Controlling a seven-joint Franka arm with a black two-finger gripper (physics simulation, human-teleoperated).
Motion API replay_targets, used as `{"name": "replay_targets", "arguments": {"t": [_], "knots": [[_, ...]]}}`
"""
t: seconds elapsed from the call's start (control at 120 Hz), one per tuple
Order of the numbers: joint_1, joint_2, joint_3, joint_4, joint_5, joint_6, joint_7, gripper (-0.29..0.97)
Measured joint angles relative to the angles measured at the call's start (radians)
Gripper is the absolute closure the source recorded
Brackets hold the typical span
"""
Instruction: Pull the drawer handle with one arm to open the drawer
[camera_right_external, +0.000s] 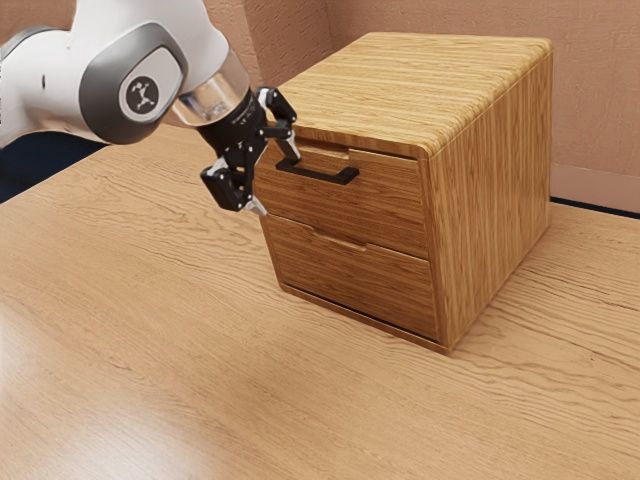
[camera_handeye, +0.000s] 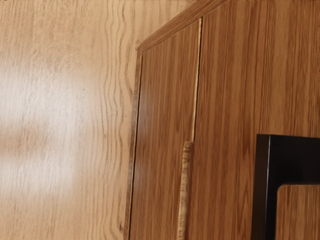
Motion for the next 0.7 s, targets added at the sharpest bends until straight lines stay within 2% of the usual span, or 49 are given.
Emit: {"name": "replay_targets", "arguments": {"t": [0.7], "knots": [[-0.014,0.038,-0.002,-0.031,0.001,0.082,-0.021,0.0]]}}
